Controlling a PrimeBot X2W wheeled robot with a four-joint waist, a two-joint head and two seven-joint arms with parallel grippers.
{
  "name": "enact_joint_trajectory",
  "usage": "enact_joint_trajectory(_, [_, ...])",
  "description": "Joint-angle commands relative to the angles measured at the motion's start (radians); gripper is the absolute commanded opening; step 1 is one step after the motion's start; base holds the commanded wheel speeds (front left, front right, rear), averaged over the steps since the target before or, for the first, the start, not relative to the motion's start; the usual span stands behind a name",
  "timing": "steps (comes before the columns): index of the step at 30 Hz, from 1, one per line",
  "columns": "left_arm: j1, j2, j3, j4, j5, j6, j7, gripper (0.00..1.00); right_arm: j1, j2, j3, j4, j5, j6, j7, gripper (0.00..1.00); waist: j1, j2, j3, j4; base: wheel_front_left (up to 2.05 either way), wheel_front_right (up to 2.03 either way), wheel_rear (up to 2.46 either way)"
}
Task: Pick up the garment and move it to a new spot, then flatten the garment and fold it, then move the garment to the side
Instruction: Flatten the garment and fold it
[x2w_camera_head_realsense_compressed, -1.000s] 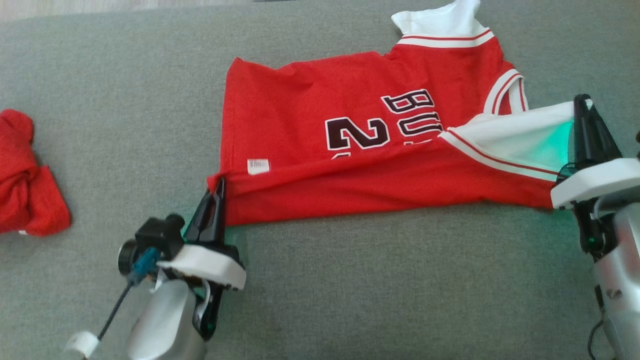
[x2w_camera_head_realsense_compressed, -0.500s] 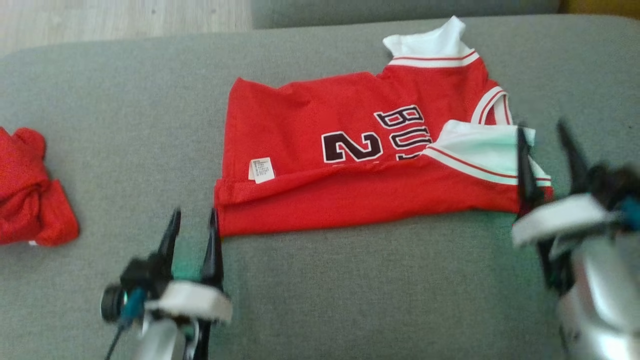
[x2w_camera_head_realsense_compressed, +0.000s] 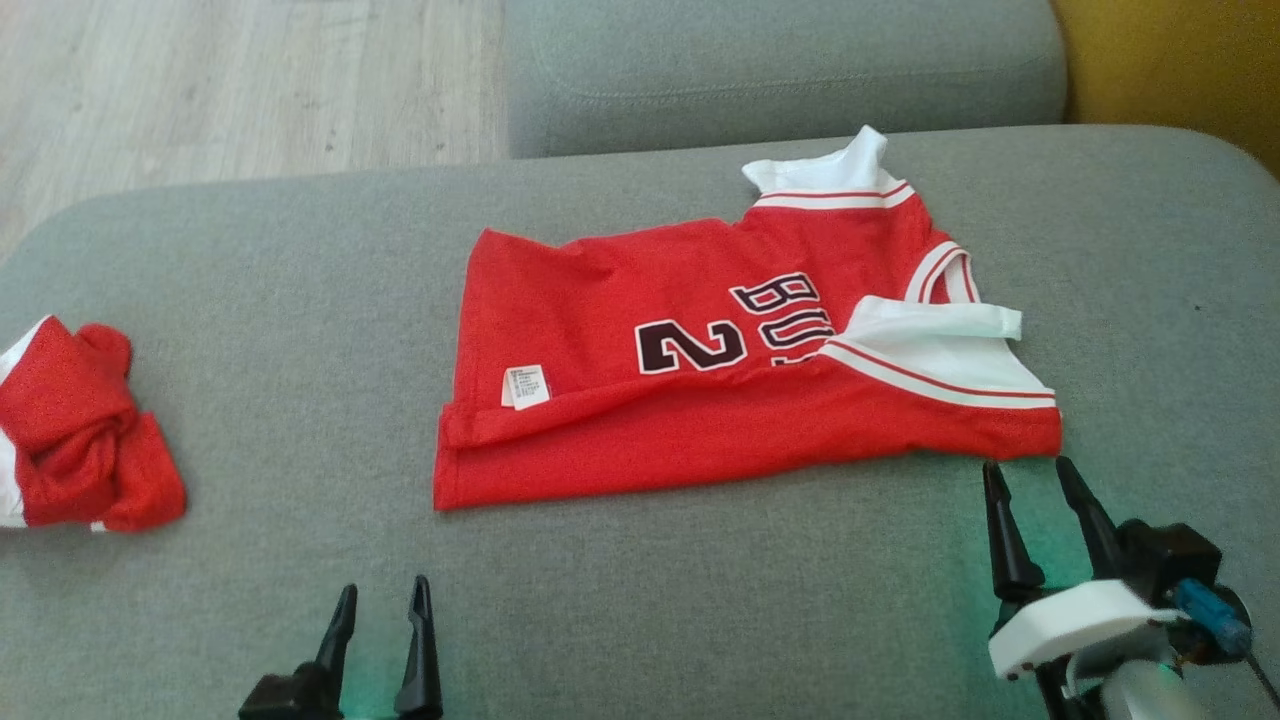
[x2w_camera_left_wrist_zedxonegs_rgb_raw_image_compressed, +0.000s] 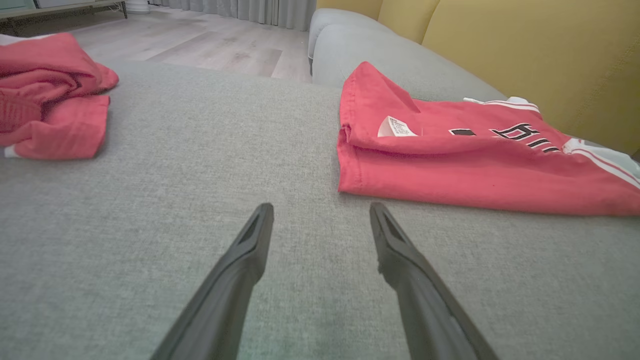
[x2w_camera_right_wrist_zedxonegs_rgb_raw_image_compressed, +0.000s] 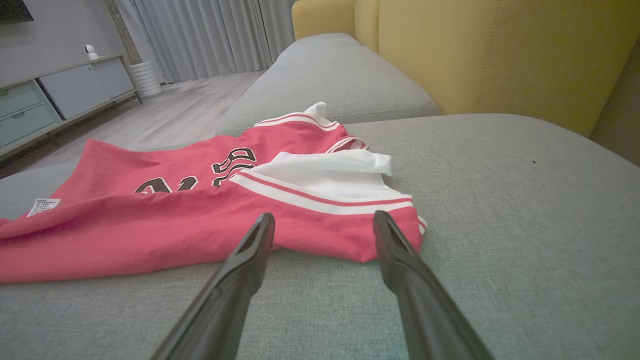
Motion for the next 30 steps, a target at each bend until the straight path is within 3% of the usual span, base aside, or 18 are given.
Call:
enact_joint_trajectory(1, [-0.03,0.006,0.021,-0.032,-0.005,0.002,-0.005,1.0,-0.018,0.0,0.022,-0.028,-0.006,-0.001,-0.011,1.0,0.0003,-0.0001,-0.004,-0.004,0.0,0.0,0.0])
enact_joint_trajectory(8, [-0.107,0.006,-0.013,-0.016,-0.031,-0.005,-0.005,1.0,-0.047,-0.004,0.027,-0.027,0.003,-0.001,-0.011,1.0,0.0003,-0.0001,0.057,-0.015,0.0,0.0,0.0])
enact_joint_trajectory(15, [-0.242,0.006,-0.029,0.086,-0.074,-0.013,-0.005,1.0,-0.108,-0.005,0.018,-0.015,0.005,-0.001,-0.011,1.0,0.0003,-0.0001,0.139,-0.041,0.0,0.0,0.0])
enact_joint_trajectory(25, [-0.383,0.006,-0.101,0.357,-0.136,-0.037,-0.005,1.0,-0.208,0.011,-0.045,0.034,-0.023,-0.001,-0.011,1.0,0.0003,-0.0001,0.233,-0.079,0.0,0.0,0.0])
enact_joint_trajectory(26, [-0.395,0.006,-0.119,0.385,-0.144,-0.041,-0.005,0.81,-0.216,0.013,-0.054,0.046,-0.027,-0.001,-0.011,1.0,0.0003,-0.0001,0.237,-0.078,0.0,0.0,0.0])
enact_joint_trajectory(27, [-0.405,0.006,-0.14,0.411,-0.15,-0.044,-0.005,0.36,-0.224,0.016,-0.064,0.057,-0.028,-0.001,-0.011,1.0,0.0003,-0.0001,0.241,-0.076,0.0,0.0,0.0])
enact_joint_trajectory(29, [-0.421,0.006,-0.178,0.445,-0.178,-0.051,-0.005,0.0,-0.237,0.02,-0.088,0.083,-0.031,-0.001,-0.011,1.0,0.0003,-0.0001,0.246,-0.07,0.0,0.0,0.0])
enact_joint_trajectory(30, [-0.428,0.006,-0.197,0.459,-0.185,-0.054,-0.005,0.0,-0.243,0.023,-0.101,0.099,-0.031,-0.001,-0.011,1.0,0.0003,-0.0001,0.248,-0.067,0.0,0.0,0.0])
